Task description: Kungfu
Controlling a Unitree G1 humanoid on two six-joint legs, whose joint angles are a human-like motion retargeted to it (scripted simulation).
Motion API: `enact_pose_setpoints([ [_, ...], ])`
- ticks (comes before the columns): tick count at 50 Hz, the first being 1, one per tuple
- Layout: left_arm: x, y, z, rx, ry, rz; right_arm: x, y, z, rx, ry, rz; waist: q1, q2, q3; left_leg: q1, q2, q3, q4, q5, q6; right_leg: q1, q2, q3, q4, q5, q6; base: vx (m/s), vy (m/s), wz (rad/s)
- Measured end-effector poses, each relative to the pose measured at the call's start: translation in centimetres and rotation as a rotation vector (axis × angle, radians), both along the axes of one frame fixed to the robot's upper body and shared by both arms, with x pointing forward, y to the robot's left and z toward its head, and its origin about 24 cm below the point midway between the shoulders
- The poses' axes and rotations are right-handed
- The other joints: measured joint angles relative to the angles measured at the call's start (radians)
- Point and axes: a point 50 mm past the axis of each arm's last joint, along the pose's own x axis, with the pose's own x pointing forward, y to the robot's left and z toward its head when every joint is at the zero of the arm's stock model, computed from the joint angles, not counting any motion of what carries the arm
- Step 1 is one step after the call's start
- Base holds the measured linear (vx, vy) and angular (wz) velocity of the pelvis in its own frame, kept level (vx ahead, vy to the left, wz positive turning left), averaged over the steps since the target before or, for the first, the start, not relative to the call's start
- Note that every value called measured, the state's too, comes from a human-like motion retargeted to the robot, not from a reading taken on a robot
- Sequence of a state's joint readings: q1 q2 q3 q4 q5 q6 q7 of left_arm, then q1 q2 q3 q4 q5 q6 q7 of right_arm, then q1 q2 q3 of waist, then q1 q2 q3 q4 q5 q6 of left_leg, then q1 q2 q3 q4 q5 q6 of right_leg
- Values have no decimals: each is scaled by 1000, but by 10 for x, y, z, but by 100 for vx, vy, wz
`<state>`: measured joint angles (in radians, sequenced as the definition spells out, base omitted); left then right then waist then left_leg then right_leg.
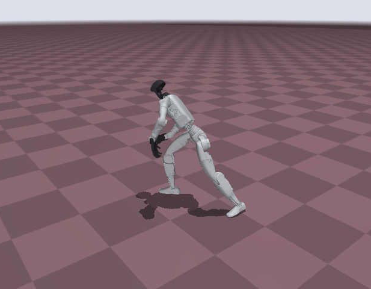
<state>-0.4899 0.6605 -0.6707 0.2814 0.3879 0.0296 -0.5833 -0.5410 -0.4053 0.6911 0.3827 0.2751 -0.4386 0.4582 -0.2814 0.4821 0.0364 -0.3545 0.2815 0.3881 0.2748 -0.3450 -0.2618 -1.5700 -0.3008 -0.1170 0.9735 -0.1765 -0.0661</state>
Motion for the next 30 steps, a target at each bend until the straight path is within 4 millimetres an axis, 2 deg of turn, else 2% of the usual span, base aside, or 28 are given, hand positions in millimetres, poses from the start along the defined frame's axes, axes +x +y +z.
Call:
enact_pose_setpoints([
  [2,-25,8,6,-21,1,14,-26,22,0,66,7,100,30,-2,-20,7,-6,8,-6,-6,0,0,-4,5,-5,8,2,5,7,-7],
  [4,-47,13,14,-31,-54,14,-45,33,6,125,-17,154,61,-8,-42,11,-14,8,-11,-7,0,0,-12,5,-10,16,1,3,9,-4],
  [7,-69,20,16,-48,-102,45,-61,41,15,212,-94,142,105,-24,-69,27,-33,9,-29,1,0,0,-18,12,-16,24,-2,-1,10,-16],
  [13,-77,33,15,-104,-99,176,-60,36,30,285,-208,112,157,-42,-112,-4,-49,16,-21,-7,0,0,-36,20,-77,71,-2,-6,13,3],
  [15,-76,38,17,-149,-95,234,-56,32,31,303,-202,94,158,-43,-123,-19,-50,18,-19,-12,0,0,-40,19,-104,89,-3,-10,11,2],
  [18,-64,47,29,-233,-192,327,-49,22,28,311,-182,44,154,-43,-133,-34,-49,13,-17,-11,0,0,-29,21,-143,110,-4,-11,11,-16],
  [21,-43,63,53,-353,-381,445,-39,6,24,312,-157,-34,155,-43,-136,-47,-44,16,-13,-16,0,0,-13,3,-186,117,-15,-10,9,-47],
  [24,-20,75,88,-623,-579,562,-27,-13,19,323,-106,-126,159,-36,-133,-38,-30,45,-27,-25,0,0,-12,-71,-213,72,-59,-4,8,-106],
  [25,-15,77,103,-749,-642,582,-23,-21,18,333,-88,-160,161,-29,-133,-32,-23,60,-35,-27,0,0,-18,-107,-212,38,-85,1,6,-123],
  [28,-6,81,165,-1194,-841,524,-17,-48,15,395,-32,-274,158,4,-154,-23,1,103,-56,-27,0,0,-59,-237,-159,-105,-162,9,-1,-105],
  [30,-7,86,204,-1440,-956,470,-17,-71,14,436,-19,-368,140,17,-187,-20,-16,138,-79,-7,0,0,-120,-308,-123,-159,-174,17,-13,-26],
])
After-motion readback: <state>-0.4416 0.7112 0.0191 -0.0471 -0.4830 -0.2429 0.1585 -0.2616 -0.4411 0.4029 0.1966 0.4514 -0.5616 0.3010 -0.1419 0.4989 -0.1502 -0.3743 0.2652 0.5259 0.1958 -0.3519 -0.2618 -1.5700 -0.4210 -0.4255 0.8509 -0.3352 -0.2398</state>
